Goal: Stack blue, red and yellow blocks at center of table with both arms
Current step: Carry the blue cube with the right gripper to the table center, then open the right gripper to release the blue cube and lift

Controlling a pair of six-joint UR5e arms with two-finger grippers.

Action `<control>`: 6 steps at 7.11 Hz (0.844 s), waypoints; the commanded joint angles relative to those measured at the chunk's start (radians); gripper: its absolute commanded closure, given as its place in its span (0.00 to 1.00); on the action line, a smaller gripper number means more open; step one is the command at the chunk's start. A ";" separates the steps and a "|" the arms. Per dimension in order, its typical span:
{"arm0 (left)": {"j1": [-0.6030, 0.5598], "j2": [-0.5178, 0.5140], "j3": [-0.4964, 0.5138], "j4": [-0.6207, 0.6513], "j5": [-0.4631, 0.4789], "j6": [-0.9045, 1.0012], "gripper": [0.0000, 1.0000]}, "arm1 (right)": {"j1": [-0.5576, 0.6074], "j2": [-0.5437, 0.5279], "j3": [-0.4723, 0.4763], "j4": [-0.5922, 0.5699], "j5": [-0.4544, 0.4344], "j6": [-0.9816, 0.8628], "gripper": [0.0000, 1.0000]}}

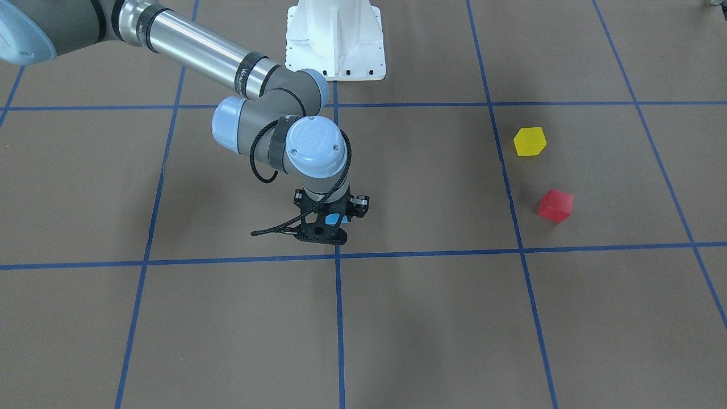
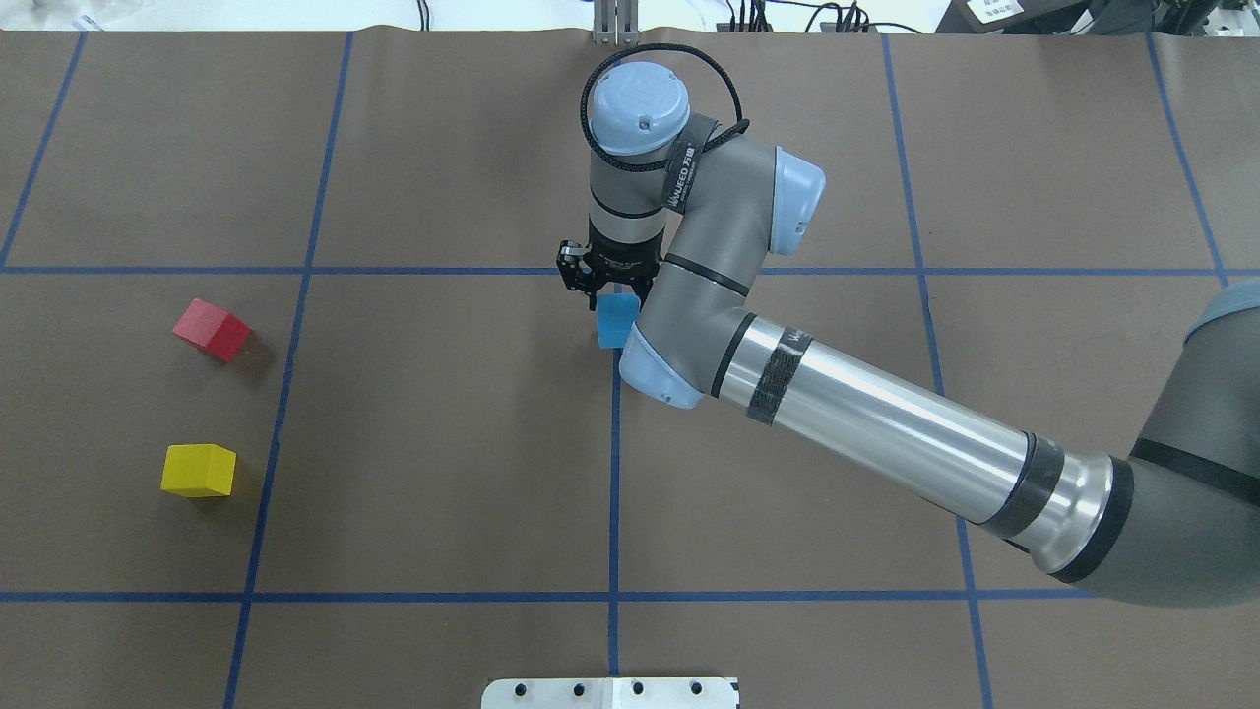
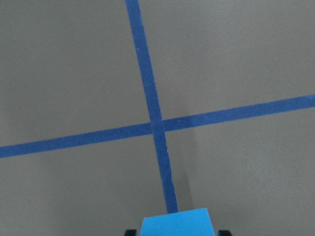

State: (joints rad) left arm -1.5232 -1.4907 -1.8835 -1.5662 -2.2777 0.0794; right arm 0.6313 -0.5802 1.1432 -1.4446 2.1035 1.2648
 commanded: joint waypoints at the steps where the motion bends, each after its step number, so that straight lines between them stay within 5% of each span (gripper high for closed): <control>1: 0.006 0.001 0.003 0.000 0.001 -0.001 0.01 | -0.027 0.000 0.000 0.003 -0.058 -0.002 0.06; 4: 0.009 -0.002 0.004 0.002 0.003 -0.001 0.01 | -0.015 0.000 0.019 0.001 -0.073 -0.010 0.01; 6: 0.015 -0.023 -0.023 0.005 -0.002 -0.144 0.00 | 0.080 -0.013 0.100 -0.011 0.055 -0.021 0.01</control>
State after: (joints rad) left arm -1.5125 -1.4982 -1.8882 -1.5609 -2.2780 0.0347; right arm 0.6515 -0.5839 1.1943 -1.4482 2.0772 1.2516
